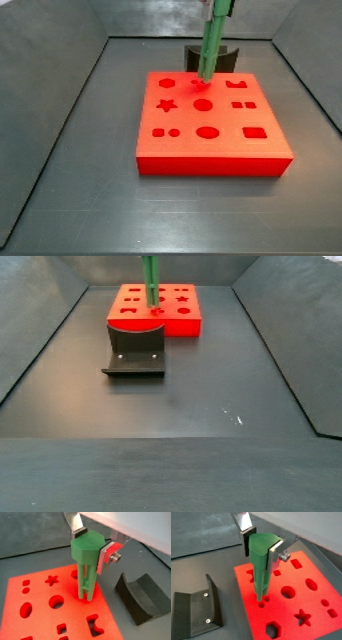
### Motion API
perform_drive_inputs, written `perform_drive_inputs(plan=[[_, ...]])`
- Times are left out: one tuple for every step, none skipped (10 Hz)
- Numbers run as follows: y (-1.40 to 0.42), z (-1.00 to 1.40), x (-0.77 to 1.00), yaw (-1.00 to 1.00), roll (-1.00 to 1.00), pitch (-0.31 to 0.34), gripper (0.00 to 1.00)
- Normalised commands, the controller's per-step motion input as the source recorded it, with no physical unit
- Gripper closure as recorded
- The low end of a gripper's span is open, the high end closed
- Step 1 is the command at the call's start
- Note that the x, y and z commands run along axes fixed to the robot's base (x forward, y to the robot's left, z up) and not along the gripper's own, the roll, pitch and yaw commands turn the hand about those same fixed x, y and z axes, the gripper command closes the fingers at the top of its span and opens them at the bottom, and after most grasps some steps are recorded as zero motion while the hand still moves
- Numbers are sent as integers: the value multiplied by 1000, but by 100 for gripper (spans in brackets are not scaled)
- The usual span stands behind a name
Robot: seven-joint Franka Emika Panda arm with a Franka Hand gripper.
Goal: Insert the 3 prong object.
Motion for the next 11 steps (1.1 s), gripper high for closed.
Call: perform_drive_inputs(plan=[[0, -97, -3, 0, 0, 0, 100], [3, -106, 0, 0, 0, 11, 100], [0, -117, -26, 0, 0, 1, 100], [0, -140, 0, 0, 0, 0, 100], [0, -203, -23, 0, -10, 0, 100], [0, -254, 0, 9, -21, 0, 100], [0, -263, 0, 14, -33, 0, 100], [0, -306, -20, 11, -20, 0, 100], [37, -266, -120, 0, -59, 0, 100], [63, -123, -283, 0, -119, -19, 100], [0, -63, -140, 3, -104, -10, 100]])
